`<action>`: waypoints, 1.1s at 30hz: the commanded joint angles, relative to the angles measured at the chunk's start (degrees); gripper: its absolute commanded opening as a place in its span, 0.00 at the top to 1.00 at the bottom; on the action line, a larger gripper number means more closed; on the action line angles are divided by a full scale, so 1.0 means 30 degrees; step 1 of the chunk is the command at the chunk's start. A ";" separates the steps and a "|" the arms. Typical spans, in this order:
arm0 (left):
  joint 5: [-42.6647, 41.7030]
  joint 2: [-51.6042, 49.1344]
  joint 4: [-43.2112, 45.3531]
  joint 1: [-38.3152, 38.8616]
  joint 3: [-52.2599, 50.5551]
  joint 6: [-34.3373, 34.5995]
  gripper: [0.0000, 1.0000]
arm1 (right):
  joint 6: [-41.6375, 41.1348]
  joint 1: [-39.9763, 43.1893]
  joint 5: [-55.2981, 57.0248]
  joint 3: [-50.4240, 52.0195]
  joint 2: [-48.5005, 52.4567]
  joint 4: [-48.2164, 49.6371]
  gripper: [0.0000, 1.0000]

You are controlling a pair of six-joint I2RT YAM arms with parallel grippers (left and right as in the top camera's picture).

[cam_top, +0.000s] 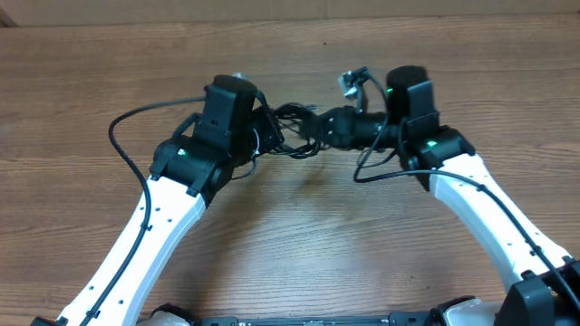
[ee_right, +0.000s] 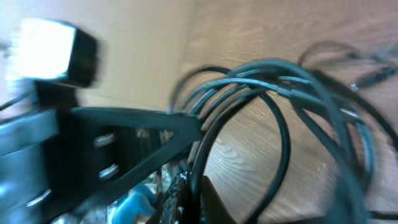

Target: Untangle cables

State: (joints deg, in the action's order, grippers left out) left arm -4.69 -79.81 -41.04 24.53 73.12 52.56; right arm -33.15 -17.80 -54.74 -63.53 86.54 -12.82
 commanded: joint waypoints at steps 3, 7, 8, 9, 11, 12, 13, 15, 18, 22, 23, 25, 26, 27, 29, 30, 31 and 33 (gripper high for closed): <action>0.4189 -0.0459 -0.1384 -0.0058 0.0066 0.4925 0.95 | 0.3599 0.2783 -0.8291 -0.0189 -0.1035 0.2419 0.96; 0.4080 -0.1319 -0.1384 -0.0036 0.0066 0.4932 0.95 | 0.3424 0.4269 -1.0652 -0.0189 -0.1239 0.4328 0.96; 0.3920 -0.1574 -0.1377 -0.0044 0.0066 0.4925 0.95 | 0.3424 0.4452 -1.0659 -0.0189 -0.1239 0.4408 0.96; 0.3614 -0.1872 -0.1370 -0.0044 0.0066 0.4925 0.96 | 0.3432 0.4692 -1.0644 -0.0189 -0.1239 0.4408 0.96; 0.2936 -0.2448 -0.1282 -0.0044 0.0066 0.4932 0.96 | 0.3432 0.5078 -1.0550 -0.0189 -0.1209 0.4371 0.96; 0.2637 -0.2696 -0.1180 -0.0044 0.0066 0.4932 0.95 | 0.3432 0.5231 -1.0411 -0.0189 -0.1202 0.4277 0.96; 0.2484 -0.2914 -0.1013 -0.0051 0.0073 0.4932 0.96 | 0.3439 0.5289 -1.0287 -0.0189 -0.1202 0.4211 0.96; 0.2455 -0.3147 -0.0568 -0.0058 0.0073 0.4918 0.96 | 0.3439 0.5333 -0.9515 -0.0189 -0.1202 0.3650 0.93; 0.2463 -0.3104 0.0466 -0.0066 0.0073 0.4852 0.96 | 0.3526 0.5297 -0.7737 -0.0189 -0.1195 0.2280 0.77; 0.1938 -0.2994 0.2055 -0.0066 0.0080 0.4503 0.96 | 0.3519 0.5275 -0.3679 -0.0189 -0.1195 -0.0772 0.69; 0.1661 -0.2980 0.2346 -0.0066 0.0080 0.4510 0.96 | 0.3526 0.5275 -0.2630 -0.0189 -0.1195 -0.1537 0.68; 0.0860 -0.2965 0.2849 -0.0066 0.0080 0.4794 0.96 | 0.3599 0.5275 -0.0561 -0.0189 -0.1195 -0.3220 0.66; 0.0692 -0.2965 0.2878 -0.0066 0.0080 0.4896 0.96 | 0.3592 0.5275 -0.0131 -0.0189 -0.1195 -0.3577 0.65; 0.0495 -0.2965 0.2900 -0.0066 0.0080 0.5151 0.96 | 0.3592 0.5275 0.0313 -0.0189 -0.1195 -0.3934 0.64; -0.0146 -0.2965 0.2900 -0.0066 0.0080 0.5690 0.96 | 0.3592 0.5246 0.1086 -0.0189 -0.1195 -0.4495 0.64; -0.0605 -0.2965 0.2900 -0.0073 0.0080 0.6062 0.96 | 0.3592 0.5180 0.1494 -0.0189 -0.1180 -0.4677 0.64; -0.1064 -0.2965 0.2914 -0.0080 0.0080 0.6448 0.96 | 0.3599 0.5085 0.1887 -0.0189 -0.1166 -0.4867 0.64; -0.1705 -0.2965 0.2907 -0.0080 0.0080 0.7133 0.96 | 0.3650 0.4845 0.2761 -0.0189 -0.1158 -0.5246 0.61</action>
State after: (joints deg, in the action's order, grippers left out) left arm -4.62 -89.49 -32.71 24.62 72.86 69.49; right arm -22.83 -2.22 -53.45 -63.64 83.74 -28.01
